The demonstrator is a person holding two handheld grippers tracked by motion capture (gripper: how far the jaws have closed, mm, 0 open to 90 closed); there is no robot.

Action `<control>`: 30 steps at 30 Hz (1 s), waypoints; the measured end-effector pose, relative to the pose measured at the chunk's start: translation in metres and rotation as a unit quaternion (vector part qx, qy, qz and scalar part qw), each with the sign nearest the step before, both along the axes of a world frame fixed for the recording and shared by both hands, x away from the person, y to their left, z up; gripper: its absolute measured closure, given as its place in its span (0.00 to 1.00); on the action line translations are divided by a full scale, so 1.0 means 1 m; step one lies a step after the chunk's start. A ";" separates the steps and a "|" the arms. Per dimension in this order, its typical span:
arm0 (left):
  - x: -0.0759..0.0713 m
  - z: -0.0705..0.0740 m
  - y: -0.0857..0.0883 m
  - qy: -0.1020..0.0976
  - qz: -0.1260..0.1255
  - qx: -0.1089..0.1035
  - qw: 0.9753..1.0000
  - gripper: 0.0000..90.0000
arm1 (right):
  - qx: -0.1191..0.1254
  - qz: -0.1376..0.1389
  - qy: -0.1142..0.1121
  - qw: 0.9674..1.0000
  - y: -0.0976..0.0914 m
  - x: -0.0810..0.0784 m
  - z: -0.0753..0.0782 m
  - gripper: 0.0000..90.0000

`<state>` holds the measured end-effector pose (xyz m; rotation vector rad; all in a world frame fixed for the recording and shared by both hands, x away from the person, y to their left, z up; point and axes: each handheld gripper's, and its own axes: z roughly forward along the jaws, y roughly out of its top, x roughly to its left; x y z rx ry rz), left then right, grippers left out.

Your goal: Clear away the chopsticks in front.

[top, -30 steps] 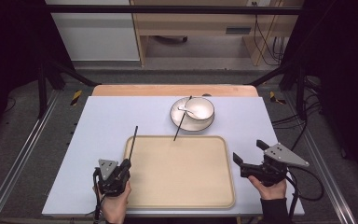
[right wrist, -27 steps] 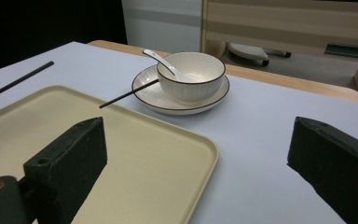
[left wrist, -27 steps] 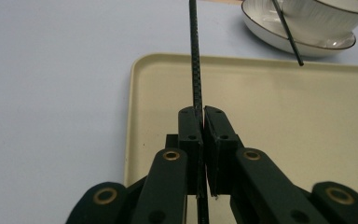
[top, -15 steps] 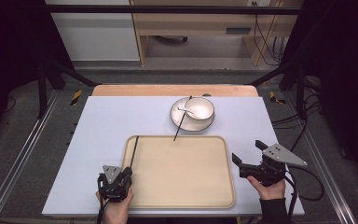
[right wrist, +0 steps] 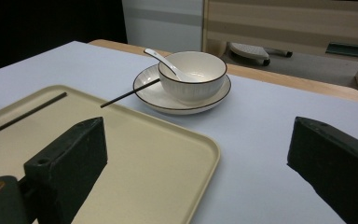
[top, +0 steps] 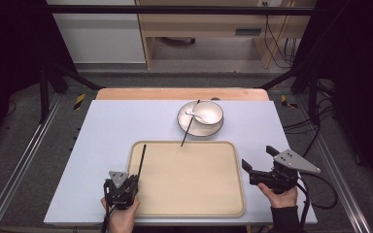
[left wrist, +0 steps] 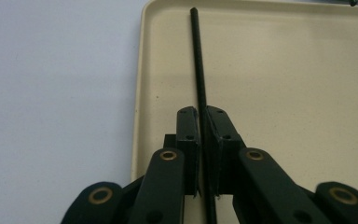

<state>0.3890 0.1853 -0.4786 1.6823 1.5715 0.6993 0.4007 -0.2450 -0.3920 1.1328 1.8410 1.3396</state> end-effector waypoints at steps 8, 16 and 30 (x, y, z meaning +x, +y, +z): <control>0.006 0.024 0.002 -0.045 -0.029 -0.009 0.998 0.81 | 0.003 -0.001 0.000 1.000 -0.002 0.000 0.000 0.05; 0.022 0.056 -0.004 -0.091 -0.095 -0.024 0.991 0.68 | 0.006 -0.002 -0.001 1.000 -0.003 -0.001 0.001 0.05; 0.068 0.079 -0.028 -0.101 -0.185 -0.019 0.977 0.42 | 0.008 -0.004 -0.005 1.000 -0.005 -0.001 0.002 0.05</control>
